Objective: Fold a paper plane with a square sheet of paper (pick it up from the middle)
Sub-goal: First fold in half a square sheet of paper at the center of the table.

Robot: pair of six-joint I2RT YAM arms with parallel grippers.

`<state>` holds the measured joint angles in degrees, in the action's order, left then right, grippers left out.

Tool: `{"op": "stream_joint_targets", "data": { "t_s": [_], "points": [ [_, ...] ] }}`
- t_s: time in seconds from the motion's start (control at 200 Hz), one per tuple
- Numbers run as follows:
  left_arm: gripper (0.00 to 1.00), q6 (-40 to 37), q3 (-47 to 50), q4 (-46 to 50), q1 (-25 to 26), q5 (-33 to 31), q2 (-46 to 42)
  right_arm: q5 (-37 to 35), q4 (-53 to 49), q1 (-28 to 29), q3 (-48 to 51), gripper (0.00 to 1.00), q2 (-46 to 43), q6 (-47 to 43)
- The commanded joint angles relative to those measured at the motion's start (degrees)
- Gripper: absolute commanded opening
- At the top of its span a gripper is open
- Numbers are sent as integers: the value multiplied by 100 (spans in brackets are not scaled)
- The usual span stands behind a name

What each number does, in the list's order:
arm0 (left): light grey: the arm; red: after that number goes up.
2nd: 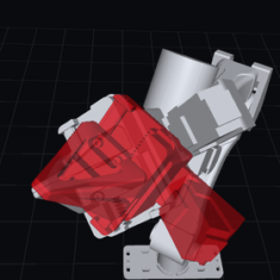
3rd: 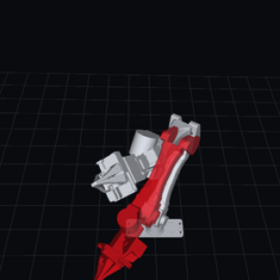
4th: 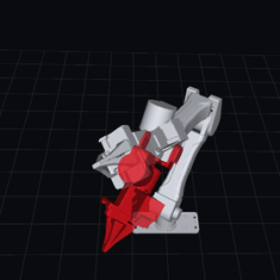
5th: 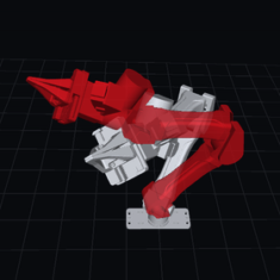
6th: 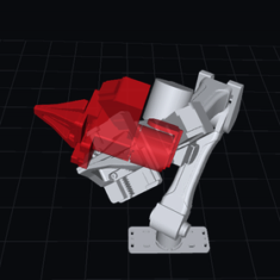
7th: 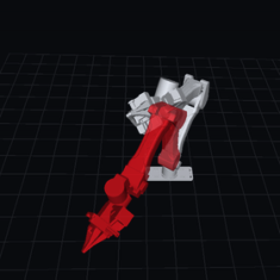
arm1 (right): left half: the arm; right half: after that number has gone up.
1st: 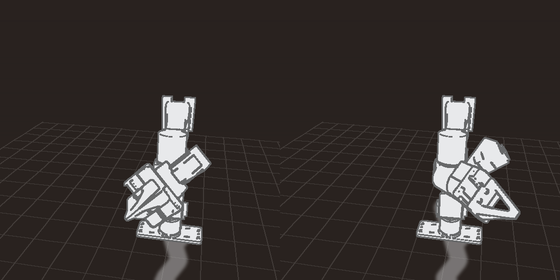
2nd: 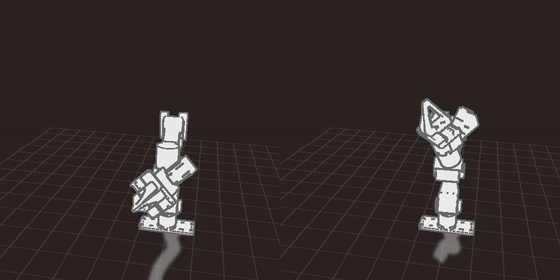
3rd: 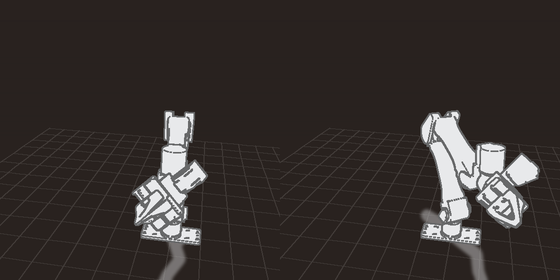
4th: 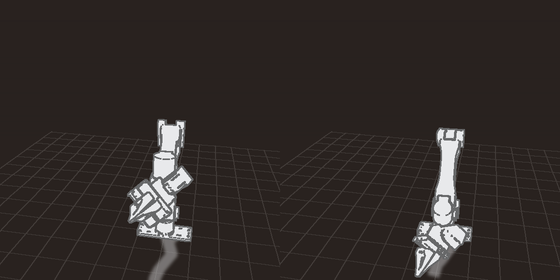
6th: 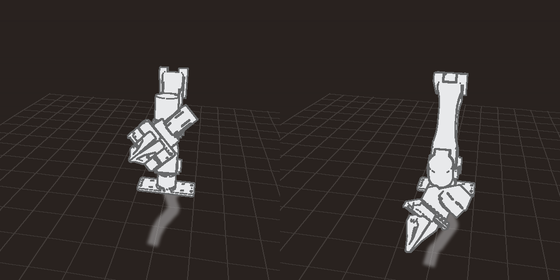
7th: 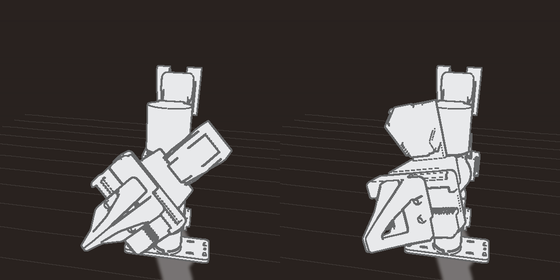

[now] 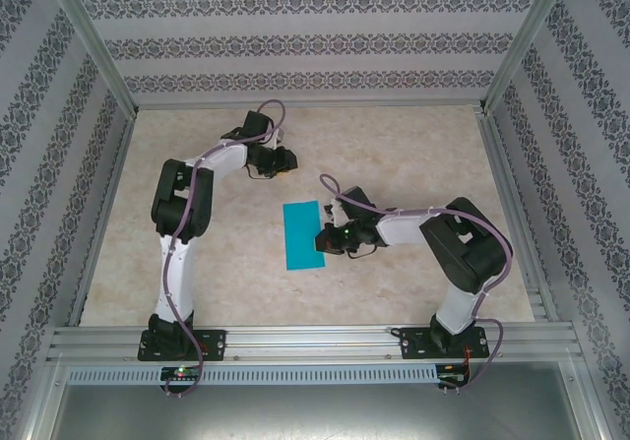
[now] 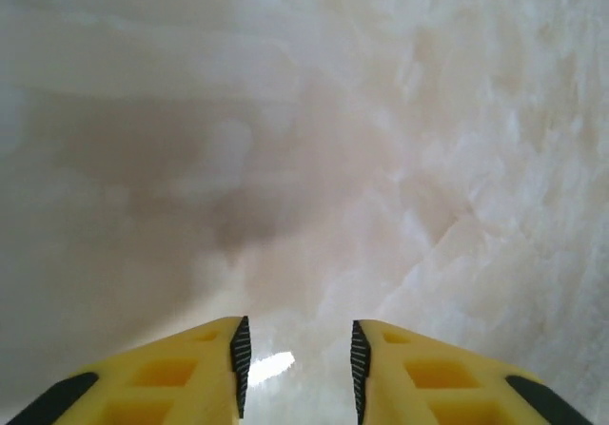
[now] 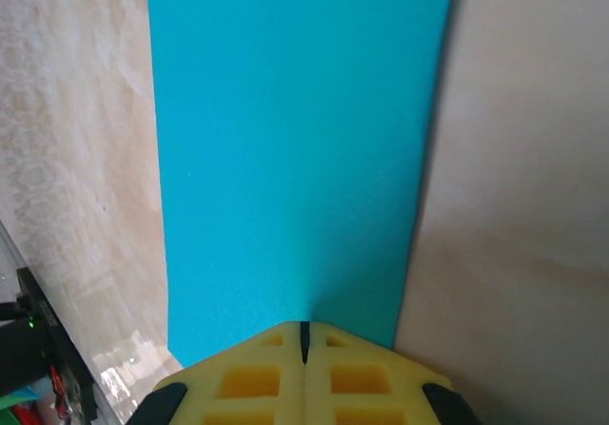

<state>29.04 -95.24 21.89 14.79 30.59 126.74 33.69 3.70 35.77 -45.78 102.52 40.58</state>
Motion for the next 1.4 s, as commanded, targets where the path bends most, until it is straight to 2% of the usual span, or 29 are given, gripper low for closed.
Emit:
{"op": "stream_joint_targets", "data": {
  "t_s": [0.0,0.105,0.235,0.315,0.385,0.624,0.769,1.089,1.399],
  "points": [
    [46,387,393,113,25,-472,-817,-493,-62,122,-282,0,480,579],
    [55,669,989,37,26,-661,-1314,-428,-91,163,-703,0,748,590],
    [57,910,1798,-299,26,-231,-1775,-499,-353,174,-1002,0,805,298],
    [49,1130,2324,-867,79,553,-1926,-409,-398,181,-1088,0,795,160],
    [37,1133,2544,-996,243,898,-1912,-342,-415,194,-1126,0,796,72],
    [9,973,2524,-827,650,681,-1452,-267,-377,273,-1205,0,623,-118],
    [0,833,2225,-256,767,271,-1035,-284,-499,312,-1154,0,567,-164],
    [0,710,2055,440,772,-285,-597,-379,-707,413,-694,0,402,-130],
    [0,584,1945,496,776,-230,-546,-450,-997,430,109,0,-461,-96]
  ]
}}
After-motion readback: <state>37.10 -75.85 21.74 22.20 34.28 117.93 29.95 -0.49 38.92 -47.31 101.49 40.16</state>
